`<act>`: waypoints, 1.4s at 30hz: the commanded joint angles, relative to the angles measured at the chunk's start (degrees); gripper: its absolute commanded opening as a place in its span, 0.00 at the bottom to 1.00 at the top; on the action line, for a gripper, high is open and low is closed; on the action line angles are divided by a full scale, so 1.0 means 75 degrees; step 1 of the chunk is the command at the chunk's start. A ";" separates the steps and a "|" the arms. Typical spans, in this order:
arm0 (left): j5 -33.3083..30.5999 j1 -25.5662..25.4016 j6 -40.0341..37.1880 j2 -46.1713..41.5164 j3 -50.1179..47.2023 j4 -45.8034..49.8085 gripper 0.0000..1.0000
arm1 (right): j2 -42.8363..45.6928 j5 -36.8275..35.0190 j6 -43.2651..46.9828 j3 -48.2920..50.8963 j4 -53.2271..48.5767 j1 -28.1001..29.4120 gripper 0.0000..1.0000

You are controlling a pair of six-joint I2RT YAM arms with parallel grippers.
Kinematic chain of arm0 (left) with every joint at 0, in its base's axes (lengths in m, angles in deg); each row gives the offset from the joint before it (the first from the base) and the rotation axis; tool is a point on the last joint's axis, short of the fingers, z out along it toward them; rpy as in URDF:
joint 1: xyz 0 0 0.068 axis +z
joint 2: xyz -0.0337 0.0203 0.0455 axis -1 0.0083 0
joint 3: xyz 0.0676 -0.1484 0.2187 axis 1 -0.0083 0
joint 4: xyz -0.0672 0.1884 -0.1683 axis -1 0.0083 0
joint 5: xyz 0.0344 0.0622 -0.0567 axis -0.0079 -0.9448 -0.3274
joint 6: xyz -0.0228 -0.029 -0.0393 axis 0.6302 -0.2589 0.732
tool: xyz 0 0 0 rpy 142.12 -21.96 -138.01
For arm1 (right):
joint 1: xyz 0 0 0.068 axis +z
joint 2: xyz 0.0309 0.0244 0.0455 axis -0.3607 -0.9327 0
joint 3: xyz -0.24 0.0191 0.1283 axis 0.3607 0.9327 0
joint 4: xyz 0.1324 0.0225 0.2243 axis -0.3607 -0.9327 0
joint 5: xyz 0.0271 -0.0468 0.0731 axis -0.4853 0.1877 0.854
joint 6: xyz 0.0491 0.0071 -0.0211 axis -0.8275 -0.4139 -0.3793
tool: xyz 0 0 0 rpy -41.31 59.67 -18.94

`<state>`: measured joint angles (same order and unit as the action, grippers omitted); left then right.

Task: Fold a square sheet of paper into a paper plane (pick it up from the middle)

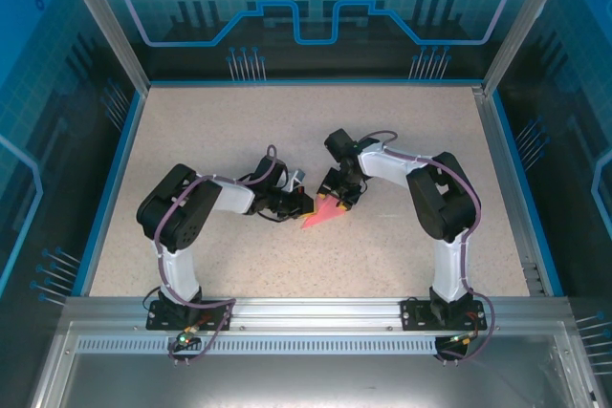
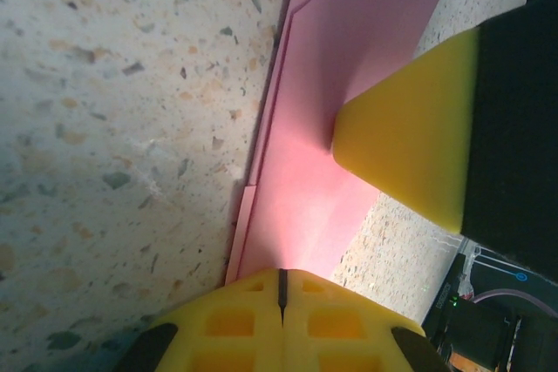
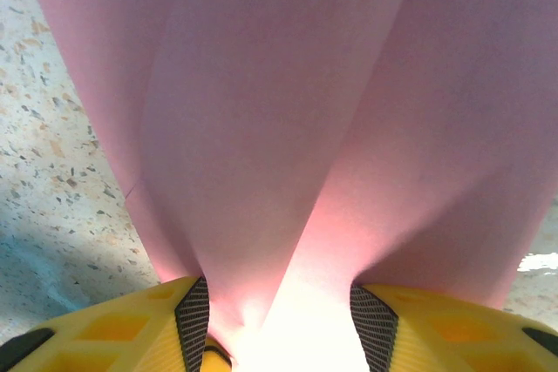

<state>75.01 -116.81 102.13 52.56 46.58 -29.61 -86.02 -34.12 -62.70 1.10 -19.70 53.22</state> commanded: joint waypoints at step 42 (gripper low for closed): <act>-0.0610 -0.0040 -0.0758 0.0720 0.0627 0.2186 0.00 | 0.1495 0.0945 0.2589 0.2523 0.4115 0.0200 0.17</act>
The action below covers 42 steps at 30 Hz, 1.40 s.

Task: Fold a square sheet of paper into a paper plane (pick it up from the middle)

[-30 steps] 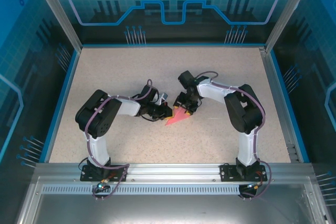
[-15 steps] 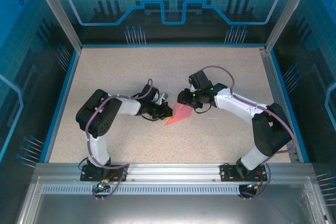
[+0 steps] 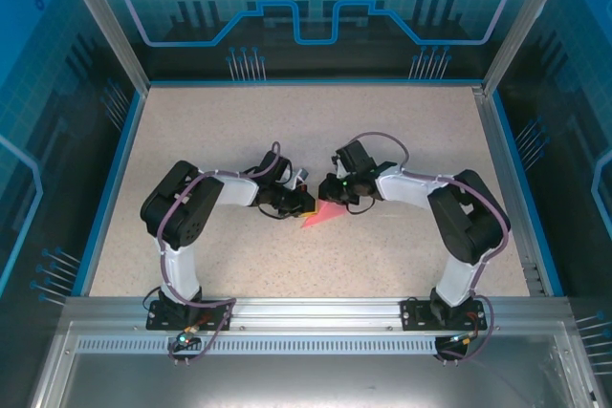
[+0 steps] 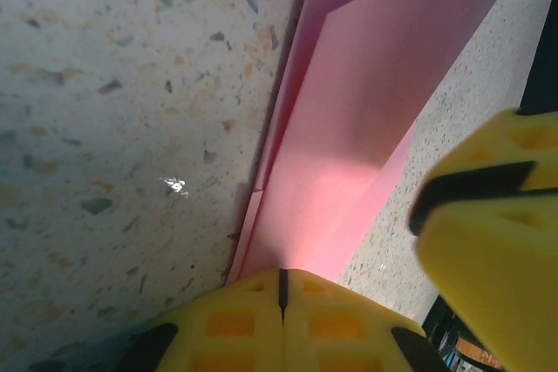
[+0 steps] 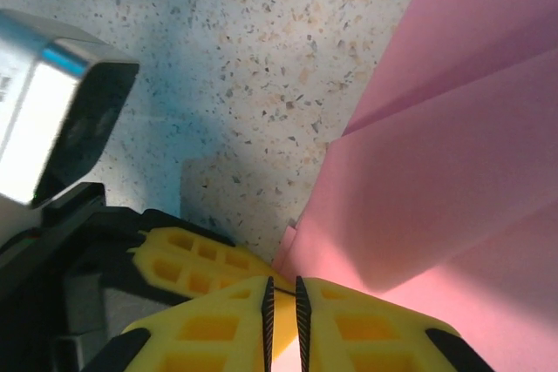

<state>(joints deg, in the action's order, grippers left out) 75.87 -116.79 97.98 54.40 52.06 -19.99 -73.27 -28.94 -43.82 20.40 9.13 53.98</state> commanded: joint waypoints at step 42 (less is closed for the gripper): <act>-0.1115 -0.0038 -0.0343 0.0565 0.0059 0.1696 0.00 | 0.0475 0.0752 0.0514 0.0464 0.0743 -0.0292 0.15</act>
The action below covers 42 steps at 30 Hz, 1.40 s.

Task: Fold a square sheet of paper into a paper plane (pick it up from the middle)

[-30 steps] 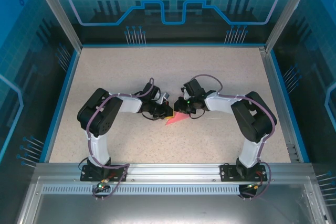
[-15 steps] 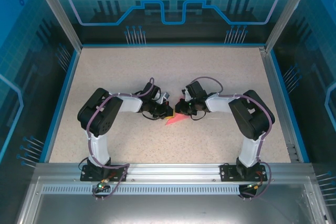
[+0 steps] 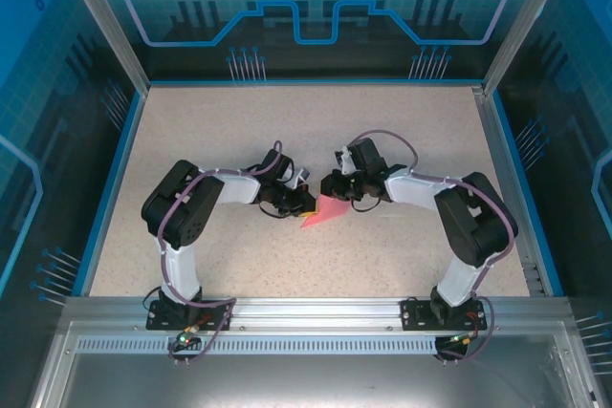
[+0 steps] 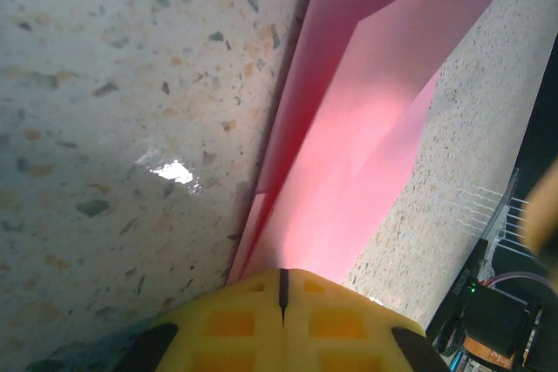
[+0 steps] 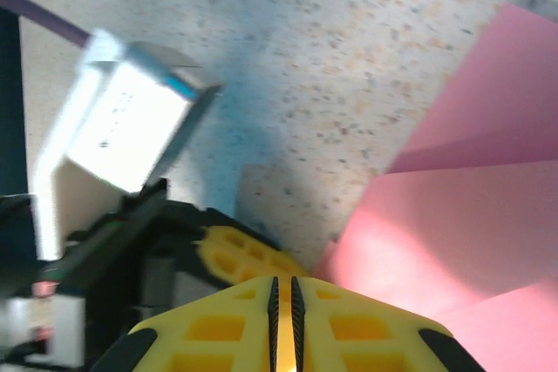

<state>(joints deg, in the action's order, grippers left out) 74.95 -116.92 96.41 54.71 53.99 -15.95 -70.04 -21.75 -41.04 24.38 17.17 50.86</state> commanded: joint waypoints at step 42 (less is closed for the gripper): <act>-0.1179 -0.0024 -0.0443 0.0633 -0.0057 0.1686 0.00 | -0.0432 0.0008 0.0764 -0.0639 -0.0766 -0.0310 0.14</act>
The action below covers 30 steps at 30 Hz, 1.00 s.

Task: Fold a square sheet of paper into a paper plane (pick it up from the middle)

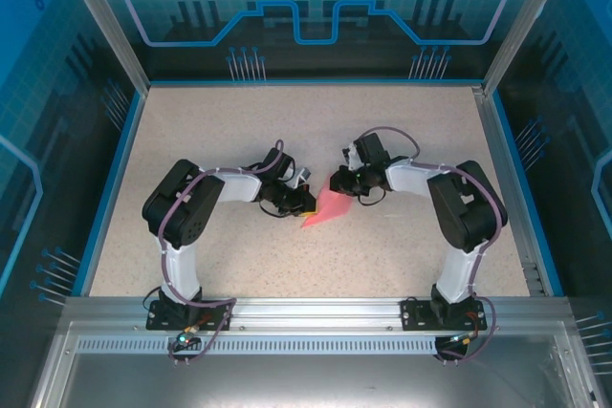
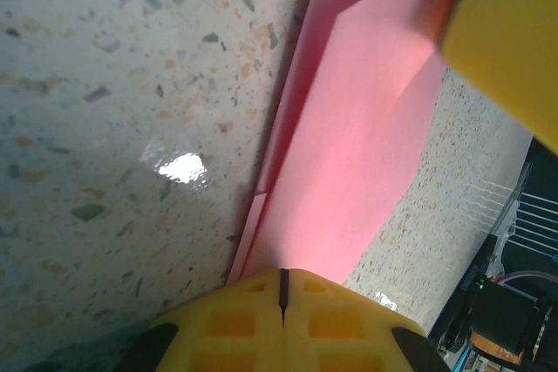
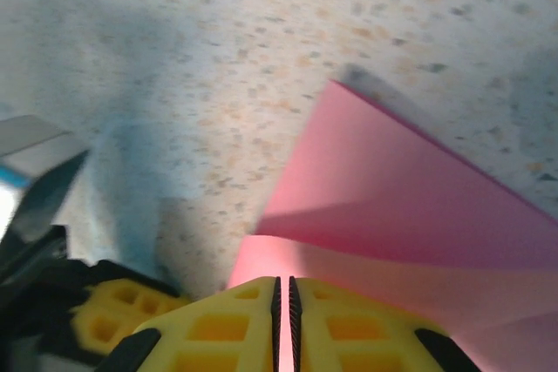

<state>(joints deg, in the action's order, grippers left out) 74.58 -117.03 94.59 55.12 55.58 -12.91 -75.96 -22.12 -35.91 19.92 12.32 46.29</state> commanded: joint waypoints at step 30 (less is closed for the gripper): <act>-0.1235 -0.0012 -0.0077 0.0588 -0.0223 0.1439 0.00 | -0.1096 -0.0269 0.0473 -0.0472 -0.0119 -0.1471 0.15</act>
<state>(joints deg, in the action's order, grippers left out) 74.51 -117.03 94.64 55.25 55.91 -12.34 -81.65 -19.32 -34.18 18.15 12.32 39.10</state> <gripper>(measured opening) 0.054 0.146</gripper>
